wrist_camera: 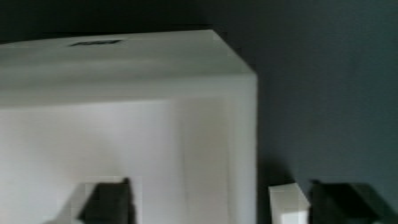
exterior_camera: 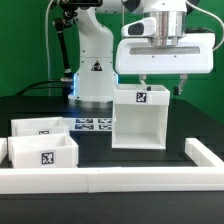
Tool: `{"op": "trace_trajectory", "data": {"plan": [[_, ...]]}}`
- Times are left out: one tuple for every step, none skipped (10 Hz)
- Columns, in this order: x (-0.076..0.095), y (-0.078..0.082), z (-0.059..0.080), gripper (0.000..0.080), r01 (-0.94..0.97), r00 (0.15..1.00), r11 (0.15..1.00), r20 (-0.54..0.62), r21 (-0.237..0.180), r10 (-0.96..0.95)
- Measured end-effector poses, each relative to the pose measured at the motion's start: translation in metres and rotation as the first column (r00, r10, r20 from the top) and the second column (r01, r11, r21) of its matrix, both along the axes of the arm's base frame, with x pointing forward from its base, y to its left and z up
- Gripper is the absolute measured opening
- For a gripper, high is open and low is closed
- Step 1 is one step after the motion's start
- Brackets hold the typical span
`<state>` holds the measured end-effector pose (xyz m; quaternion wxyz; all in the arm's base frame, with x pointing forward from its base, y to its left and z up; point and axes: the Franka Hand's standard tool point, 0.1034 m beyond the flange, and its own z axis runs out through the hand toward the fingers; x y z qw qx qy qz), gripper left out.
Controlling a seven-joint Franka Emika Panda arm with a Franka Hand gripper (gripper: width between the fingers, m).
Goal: Assemble drawer
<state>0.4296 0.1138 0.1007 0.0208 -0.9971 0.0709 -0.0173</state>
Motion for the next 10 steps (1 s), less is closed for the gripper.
{"op": "trace_trajectory", "data": {"plan": [[0.0000,0.0000,0.0000,0.0436,0.000,1.000,1.000,0.000,0.000,0.000],[0.0000,0.0000,0.0000,0.0224,0.000,1.000,1.000,0.000,0.000,0.000],[0.0000,0.0000,0.0000,0.0224,-0.001,1.000,1.000,0.000,0.000,0.001],[0.0001,0.0000,0.0000,0.0065,-0.001,1.000,1.000,0.000,0.000,0.001],[0.0001,0.0000,0.0001,0.0036,-0.001,1.000,1.000,0.000,0.000,0.001],[0.0001,0.0000,0.0001,0.0036,-0.001,1.000,1.000,0.000,0.000,0.001],[0.0001,0.0000,0.0001,0.0036,-0.001,1.000,1.000,0.000,0.000,0.001],[0.0001,0.0000,0.0001,0.0036,-0.001,1.000,1.000,0.000,0.000,0.001],[0.0001,0.0000,0.0001,0.0036,-0.001,1.000,1.000,0.000,0.000,0.001],[0.0001,0.0000,0.0001,0.0036,-0.001,1.000,1.000,0.000,0.000,0.001]]}}
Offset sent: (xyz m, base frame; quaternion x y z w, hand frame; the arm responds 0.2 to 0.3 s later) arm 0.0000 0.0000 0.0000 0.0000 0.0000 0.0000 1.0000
